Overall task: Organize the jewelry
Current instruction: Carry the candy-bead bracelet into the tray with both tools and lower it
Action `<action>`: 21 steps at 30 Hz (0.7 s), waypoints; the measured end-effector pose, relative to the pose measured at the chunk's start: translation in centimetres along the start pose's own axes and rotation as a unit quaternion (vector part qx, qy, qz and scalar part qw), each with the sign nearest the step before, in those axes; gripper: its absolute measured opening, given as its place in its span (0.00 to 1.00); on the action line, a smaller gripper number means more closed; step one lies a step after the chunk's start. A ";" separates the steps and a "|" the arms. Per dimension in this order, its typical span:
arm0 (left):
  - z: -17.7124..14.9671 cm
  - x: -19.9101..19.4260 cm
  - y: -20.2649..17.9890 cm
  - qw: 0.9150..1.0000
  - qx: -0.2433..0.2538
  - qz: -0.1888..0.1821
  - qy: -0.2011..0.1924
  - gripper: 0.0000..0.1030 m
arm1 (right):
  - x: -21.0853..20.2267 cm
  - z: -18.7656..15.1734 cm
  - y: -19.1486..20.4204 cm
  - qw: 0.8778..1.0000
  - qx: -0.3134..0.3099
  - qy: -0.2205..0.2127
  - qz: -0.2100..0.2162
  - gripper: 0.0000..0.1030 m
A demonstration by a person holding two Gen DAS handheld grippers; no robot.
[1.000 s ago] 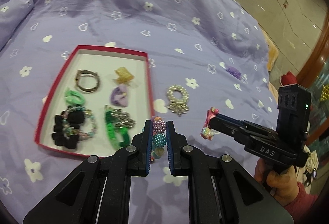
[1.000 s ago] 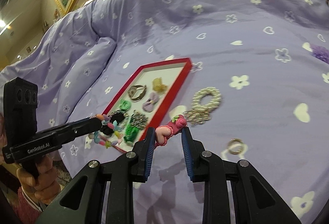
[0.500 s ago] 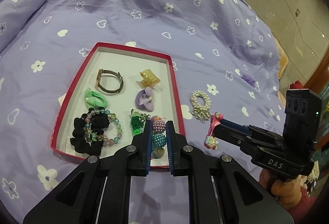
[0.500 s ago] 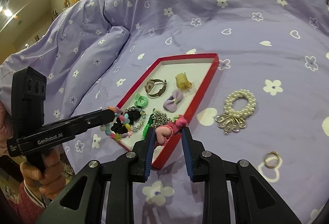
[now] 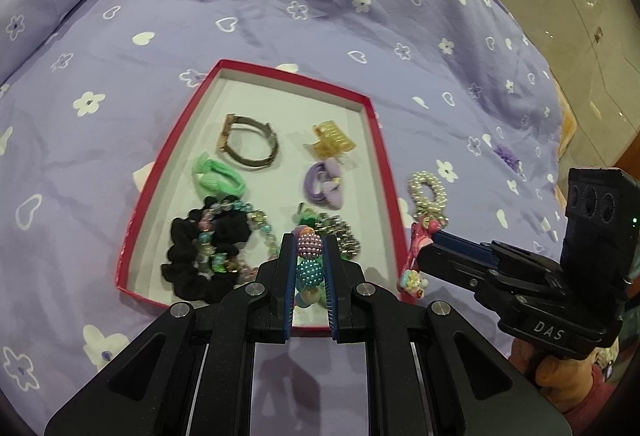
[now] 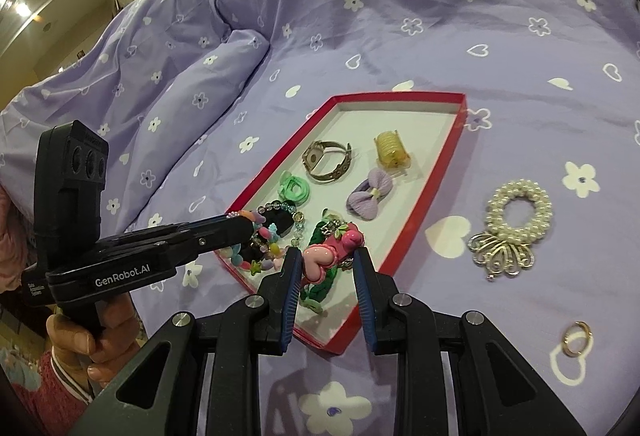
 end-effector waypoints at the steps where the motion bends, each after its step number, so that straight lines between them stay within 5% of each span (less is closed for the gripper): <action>1: 0.0 0.1 0.3 1.000 -0.002 0.001 0.000 0.11 | 0.2 0.0 0.1 1.000 -0.002 0.002 0.000 0.26; 21: -0.5 2.5 5.7 0.998 -0.044 0.038 0.026 0.11 | 5.4 0.8 0.8 0.996 -0.029 0.079 -0.025 0.26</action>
Point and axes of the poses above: each gripper's, at about its wrist camera, not at the fingertips, and x roughly the way its jaws point, y to its left, z to its top, the point moved 3 cm from there along x, roughly the way its jaws point, and after that the axes turned 15 degrees about y, right-handed, at the moved point
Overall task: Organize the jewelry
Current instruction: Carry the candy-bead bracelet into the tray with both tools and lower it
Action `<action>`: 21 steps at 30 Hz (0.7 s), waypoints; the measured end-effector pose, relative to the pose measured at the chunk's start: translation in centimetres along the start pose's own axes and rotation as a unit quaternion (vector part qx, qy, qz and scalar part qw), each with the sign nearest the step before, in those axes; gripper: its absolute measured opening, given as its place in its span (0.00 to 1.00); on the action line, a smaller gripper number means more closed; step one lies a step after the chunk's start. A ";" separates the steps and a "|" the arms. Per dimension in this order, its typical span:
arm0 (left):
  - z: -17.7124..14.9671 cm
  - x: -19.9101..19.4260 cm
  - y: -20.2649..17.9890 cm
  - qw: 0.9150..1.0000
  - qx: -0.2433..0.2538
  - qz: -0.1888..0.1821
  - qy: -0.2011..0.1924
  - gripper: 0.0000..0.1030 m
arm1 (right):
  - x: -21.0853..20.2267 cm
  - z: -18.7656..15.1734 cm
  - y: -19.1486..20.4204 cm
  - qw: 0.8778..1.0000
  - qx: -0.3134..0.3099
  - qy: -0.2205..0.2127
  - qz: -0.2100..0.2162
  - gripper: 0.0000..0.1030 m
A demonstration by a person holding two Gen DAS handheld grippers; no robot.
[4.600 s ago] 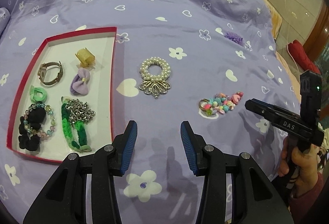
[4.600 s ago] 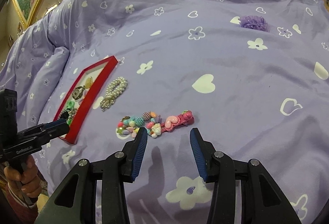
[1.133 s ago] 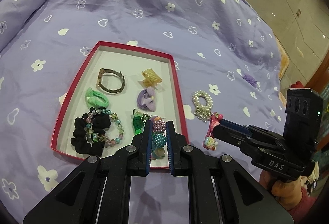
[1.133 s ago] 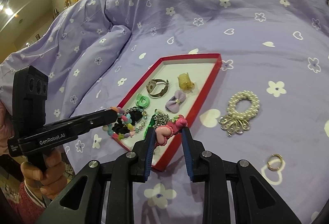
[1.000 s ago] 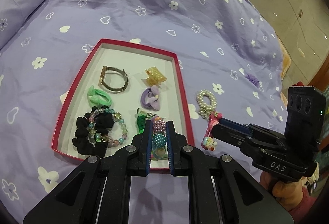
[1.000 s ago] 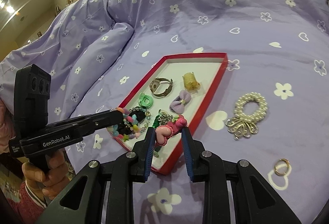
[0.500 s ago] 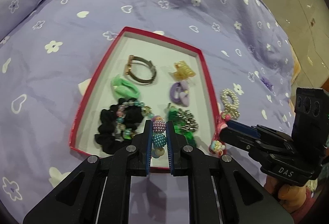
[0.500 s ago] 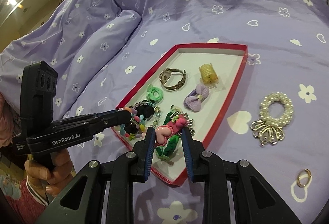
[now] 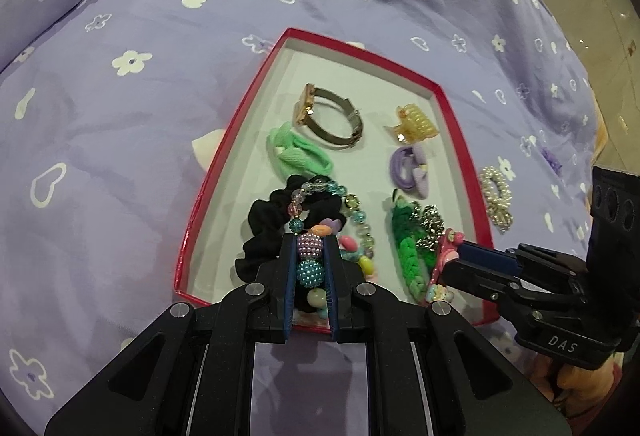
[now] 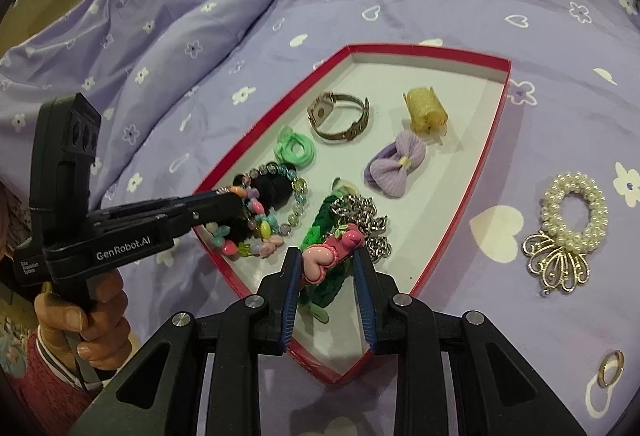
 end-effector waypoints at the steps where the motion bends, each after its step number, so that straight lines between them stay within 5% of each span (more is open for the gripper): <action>1: 0.0 0.1 0.1 1.000 -0.002 -0.001 0.002 0.11 | 0.1 0.0 0.0 1.000 -0.001 0.000 -0.002 0.26; 14: 0.2 0.3 0.0 1.000 -0.004 0.012 0.005 0.13 | 0.1 0.1 0.2 1.000 -0.008 0.000 -0.010 0.28; 21: 0.1 0.2 0.1 1.000 -0.008 0.013 0.005 0.23 | 0.1 0.1 0.2 1.000 -0.004 0.002 -0.004 0.30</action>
Point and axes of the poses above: each gripper's, at about its wrist camera, not at the fingertips, and x roughly the way its jaws point, y to its left, z to its top, the point moved 3 cm from there along x, roughly the way its jaws point, and after that the axes turned 15 degrees about y, right-handed, at the moved point
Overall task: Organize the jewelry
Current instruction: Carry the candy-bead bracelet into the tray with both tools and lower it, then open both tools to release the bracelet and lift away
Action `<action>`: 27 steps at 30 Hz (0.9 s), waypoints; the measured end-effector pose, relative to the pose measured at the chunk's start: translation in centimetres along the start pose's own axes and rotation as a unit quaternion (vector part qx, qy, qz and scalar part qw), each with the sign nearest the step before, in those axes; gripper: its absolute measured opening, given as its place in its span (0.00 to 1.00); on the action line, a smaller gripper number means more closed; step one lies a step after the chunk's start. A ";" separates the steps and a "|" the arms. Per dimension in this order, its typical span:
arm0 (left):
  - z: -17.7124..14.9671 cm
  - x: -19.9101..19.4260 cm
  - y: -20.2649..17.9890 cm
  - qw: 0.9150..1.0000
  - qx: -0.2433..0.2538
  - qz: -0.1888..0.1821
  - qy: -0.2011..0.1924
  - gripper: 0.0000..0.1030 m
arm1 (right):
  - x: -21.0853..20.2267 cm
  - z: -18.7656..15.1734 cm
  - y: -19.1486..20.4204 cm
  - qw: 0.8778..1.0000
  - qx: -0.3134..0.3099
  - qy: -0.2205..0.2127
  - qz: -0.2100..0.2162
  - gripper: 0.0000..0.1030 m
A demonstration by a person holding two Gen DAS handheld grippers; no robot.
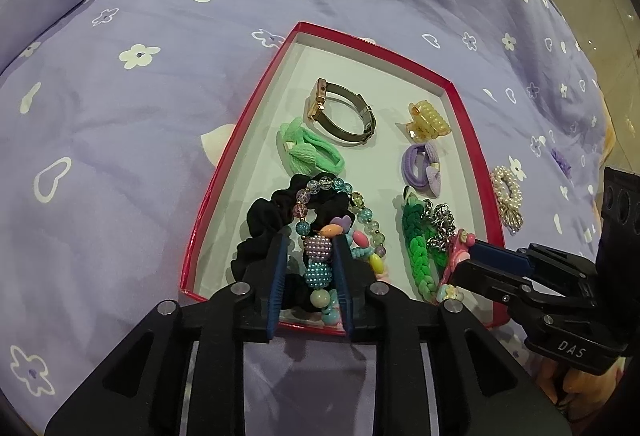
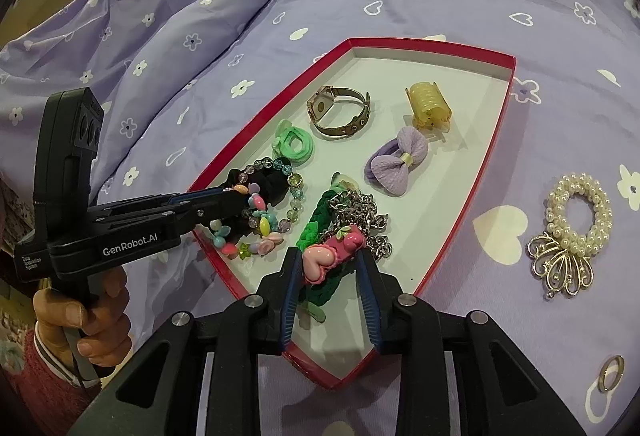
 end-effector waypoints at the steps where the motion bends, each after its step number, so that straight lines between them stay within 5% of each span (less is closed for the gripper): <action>1: -0.1 0.0 0.0 1.000 0.001 0.000 0.000 0.25 | 0.0 0.0 0.0 1.000 0.000 0.000 0.002 0.31; 21: -0.7 -1.6 -0.8 1.000 0.007 0.000 -0.012 0.35 | -1.8 -0.6 0.1 1.000 0.001 -0.026 0.009 0.40; 27: -1.3 -2.8 -1.2 1.000 0.007 0.001 -0.025 0.46 | -3.7 -1.3 -0.5 0.998 0.015 -0.058 0.015 0.44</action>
Point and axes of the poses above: each gripper's, at about its wrist camera, not at the fingertips, and x roughly the way its jaws point, y to its left, z to its top, the point moved 3 cm from there along x, roughly the way its jaws point, and after that the axes turned 15 degrees about y, right-handed, at the moved point
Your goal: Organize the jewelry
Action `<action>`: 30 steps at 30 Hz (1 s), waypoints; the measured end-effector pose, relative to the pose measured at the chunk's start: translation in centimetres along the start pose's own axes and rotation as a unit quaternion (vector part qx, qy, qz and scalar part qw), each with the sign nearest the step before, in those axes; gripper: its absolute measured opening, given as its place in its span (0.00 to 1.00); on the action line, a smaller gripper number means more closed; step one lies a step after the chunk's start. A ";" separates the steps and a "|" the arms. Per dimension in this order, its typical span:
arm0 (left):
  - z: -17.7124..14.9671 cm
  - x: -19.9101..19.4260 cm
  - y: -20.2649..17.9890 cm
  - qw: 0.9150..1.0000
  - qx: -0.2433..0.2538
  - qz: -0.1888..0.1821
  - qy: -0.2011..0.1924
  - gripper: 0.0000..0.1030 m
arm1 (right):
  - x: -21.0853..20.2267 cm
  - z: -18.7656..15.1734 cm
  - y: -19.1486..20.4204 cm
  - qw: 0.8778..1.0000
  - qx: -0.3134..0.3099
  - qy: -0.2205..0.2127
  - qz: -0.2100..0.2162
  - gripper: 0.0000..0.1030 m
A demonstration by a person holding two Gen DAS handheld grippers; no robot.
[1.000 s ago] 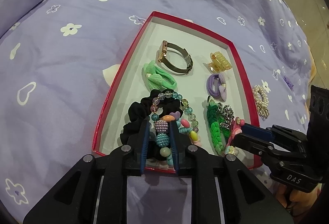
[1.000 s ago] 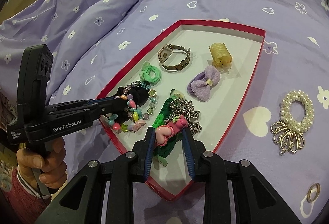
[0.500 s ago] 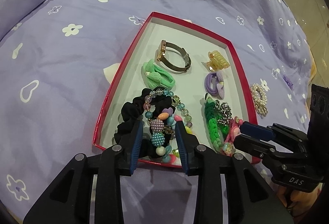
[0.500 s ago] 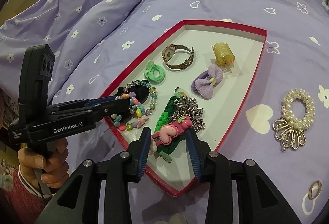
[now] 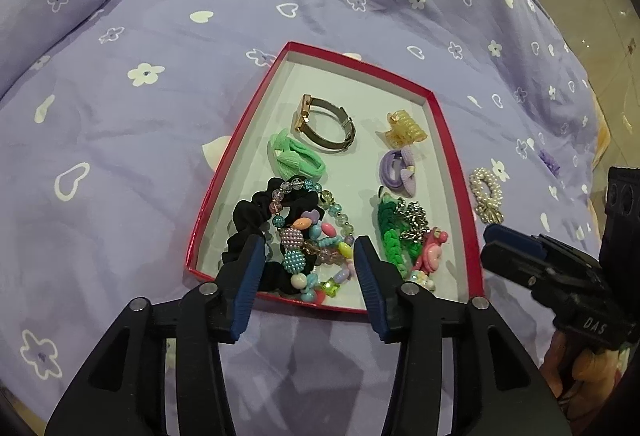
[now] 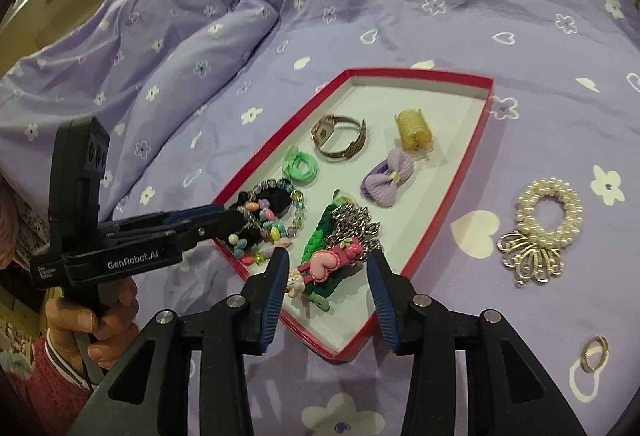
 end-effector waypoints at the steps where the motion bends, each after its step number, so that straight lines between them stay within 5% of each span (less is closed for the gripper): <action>1: -0.1 -0.2 -0.1 1.000 -0.001 0.000 -0.002 0.47 | -0.3 -0.1 -0.1 1.000 0.004 -0.007 0.002 0.44; 6: -1.0 -1.1 -0.1 1.000 -0.009 -0.006 -0.010 0.55 | -1.8 -0.4 -0.7 0.999 0.025 -0.034 0.013 0.46; 13: -2.8 -2.7 -0.3 0.999 -0.024 -0.016 -0.024 0.80 | -4.0 -1.4 -0.8 0.994 0.050 -0.079 0.051 0.68; 22: -5.7 -4.4 -0.6 0.998 -0.046 -0.013 -0.045 0.91 | -5.3 -4.1 0.0 0.986 0.067 -0.120 0.097 0.81; 30: -8.1 -5.4 -1.0 0.996 -0.042 0.043 -0.067 0.91 | -6.0 -6.6 1.7 0.990 0.038 -0.125 0.053 0.86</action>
Point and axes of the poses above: each gripper's, at about its wrist camera, not at the fingertips, and x roughly the way its jaws point, y to its left, z to its top, the point moved 3 cm from there along x, roughly the way its jaws point, and after that the axes turned 15 degrees about y, right-handed, at the moved point
